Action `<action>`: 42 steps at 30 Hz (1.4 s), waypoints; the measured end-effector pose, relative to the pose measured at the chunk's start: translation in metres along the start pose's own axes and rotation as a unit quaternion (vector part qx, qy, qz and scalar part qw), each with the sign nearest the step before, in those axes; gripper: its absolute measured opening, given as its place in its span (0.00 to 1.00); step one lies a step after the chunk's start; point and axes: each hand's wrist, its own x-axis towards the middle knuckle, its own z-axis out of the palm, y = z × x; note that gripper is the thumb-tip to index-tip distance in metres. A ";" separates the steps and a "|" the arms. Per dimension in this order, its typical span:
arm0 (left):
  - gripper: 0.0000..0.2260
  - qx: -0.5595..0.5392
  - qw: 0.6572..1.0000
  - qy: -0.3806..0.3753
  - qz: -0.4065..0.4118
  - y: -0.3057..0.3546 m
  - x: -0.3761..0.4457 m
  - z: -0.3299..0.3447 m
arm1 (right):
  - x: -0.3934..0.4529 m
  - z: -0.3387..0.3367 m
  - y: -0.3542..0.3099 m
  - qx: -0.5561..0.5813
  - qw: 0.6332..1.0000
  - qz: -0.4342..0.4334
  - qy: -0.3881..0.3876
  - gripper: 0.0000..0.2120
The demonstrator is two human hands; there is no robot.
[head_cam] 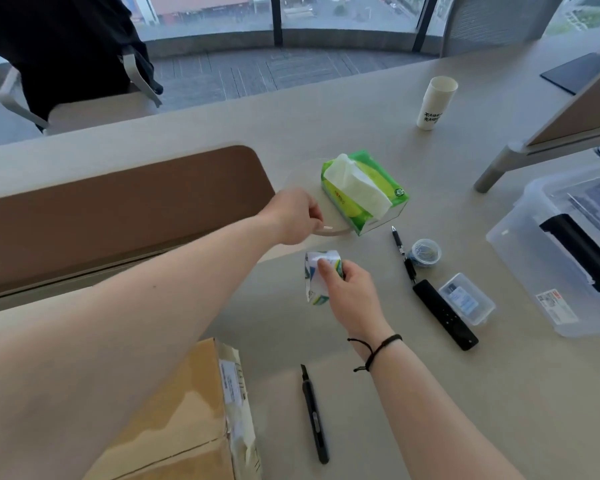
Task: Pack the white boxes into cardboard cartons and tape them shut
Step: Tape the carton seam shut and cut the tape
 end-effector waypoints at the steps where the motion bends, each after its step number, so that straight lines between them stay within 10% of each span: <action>1: 0.02 -0.001 1.000 0.006 -0.001 0.000 0.007 -0.001 | 0.007 0.000 -0.003 0.009 1.000 0.005 0.002 0.16; 20: 0.09 0.060 0.997 0.052 0.000 -0.008 0.052 0.024 | 0.049 0.014 0.012 0.043 0.998 0.052 0.000 0.14; 28: 0.16 0.298 0.945 0.048 0.128 0.001 0.018 0.043 | 0.046 0.015 0.012 0.043 0.999 0.031 -0.008 0.24; 42: 0.10 0.234 0.966 0.074 0.083 -0.006 0.016 0.058 | 0.059 0.019 0.027 -0.015 0.996 0.081 0.019 0.26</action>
